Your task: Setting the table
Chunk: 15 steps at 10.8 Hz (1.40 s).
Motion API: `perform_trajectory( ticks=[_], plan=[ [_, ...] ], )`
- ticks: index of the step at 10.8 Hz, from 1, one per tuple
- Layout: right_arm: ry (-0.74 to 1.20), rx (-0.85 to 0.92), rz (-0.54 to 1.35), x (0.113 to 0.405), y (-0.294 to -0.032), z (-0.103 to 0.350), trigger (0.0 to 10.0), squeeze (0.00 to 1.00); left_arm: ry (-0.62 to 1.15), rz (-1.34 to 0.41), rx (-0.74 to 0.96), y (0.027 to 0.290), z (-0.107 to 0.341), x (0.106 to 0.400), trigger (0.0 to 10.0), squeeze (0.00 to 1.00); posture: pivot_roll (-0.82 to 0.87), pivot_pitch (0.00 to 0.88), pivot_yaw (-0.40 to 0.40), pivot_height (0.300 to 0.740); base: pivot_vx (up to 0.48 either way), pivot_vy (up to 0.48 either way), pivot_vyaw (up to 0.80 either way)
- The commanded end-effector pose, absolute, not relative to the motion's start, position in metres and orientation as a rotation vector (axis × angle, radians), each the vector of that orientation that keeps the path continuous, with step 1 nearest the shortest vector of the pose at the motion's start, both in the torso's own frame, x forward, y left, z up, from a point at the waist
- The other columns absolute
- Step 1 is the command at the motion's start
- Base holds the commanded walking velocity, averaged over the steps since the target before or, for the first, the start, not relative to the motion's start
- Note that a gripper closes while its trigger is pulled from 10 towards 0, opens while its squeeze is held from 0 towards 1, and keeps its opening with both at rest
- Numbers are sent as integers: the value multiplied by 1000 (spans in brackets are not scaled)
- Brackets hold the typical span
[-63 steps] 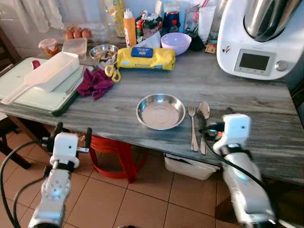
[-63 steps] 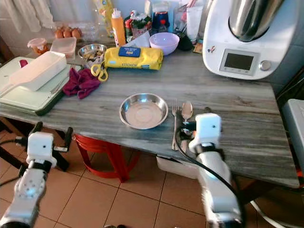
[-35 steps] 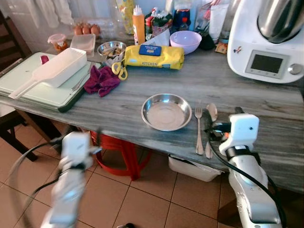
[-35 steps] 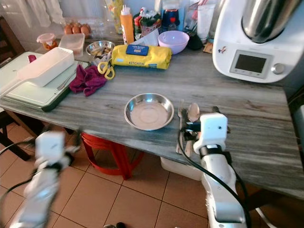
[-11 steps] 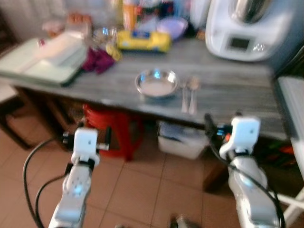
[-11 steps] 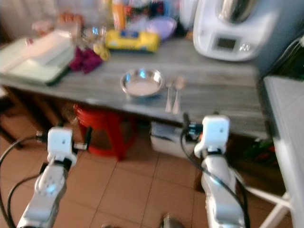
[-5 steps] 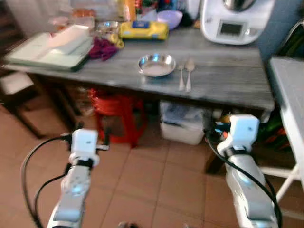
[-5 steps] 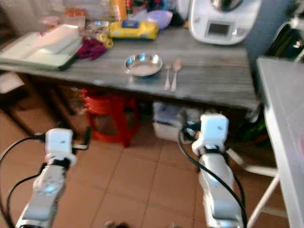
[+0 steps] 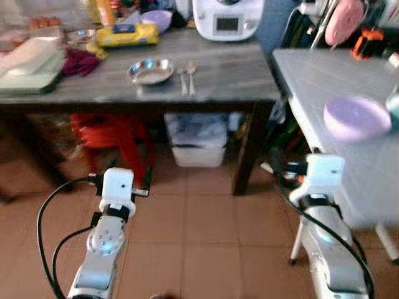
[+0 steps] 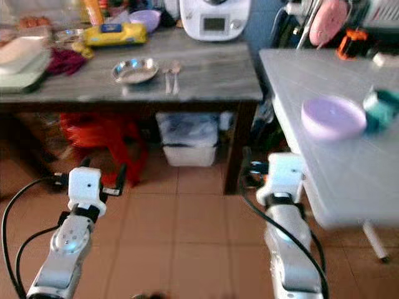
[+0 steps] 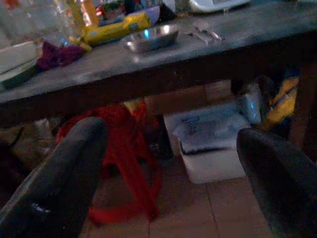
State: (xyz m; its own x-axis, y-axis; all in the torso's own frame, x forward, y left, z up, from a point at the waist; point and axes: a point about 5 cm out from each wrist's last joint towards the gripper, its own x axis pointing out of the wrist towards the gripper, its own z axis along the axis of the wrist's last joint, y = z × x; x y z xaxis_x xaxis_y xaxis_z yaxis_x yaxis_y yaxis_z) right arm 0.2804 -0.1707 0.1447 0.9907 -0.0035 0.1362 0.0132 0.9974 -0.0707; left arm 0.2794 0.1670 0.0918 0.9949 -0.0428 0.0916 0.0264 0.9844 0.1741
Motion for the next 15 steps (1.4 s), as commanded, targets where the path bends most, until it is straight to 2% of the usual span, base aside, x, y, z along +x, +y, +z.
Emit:
perform_trajectory(
  ticks=[1, 5, 7, 15],
  plan=[
    [-141, -78, -16, 279, -173, 147, 10000, 0, -117, -59, 157, 162, 95, 280, 10000, 0, -146, 129, 50, 740, 0, 0, 0],
    [-141, -79, -10, 280, -171, 146, 10000, 0, -144, -95, 111, 145, 101, 282, 10000, 0, -142, 129, 52, 740, 0, 0, 0],
    [-142, -80, -10, 280, -171, 146, 10000, 0, -145, -99, 107, 146, 102, 284, 10000, 0, -140, 130, 54, 740, 0, -244, 0],
    [-146, -78, 1, 280, -166, 147, 10000, 0, -135, -112, 96, 145, 101, 283, 10000, 0, -129, 137, 60, 740, 0, -425, 0]
  ],
)
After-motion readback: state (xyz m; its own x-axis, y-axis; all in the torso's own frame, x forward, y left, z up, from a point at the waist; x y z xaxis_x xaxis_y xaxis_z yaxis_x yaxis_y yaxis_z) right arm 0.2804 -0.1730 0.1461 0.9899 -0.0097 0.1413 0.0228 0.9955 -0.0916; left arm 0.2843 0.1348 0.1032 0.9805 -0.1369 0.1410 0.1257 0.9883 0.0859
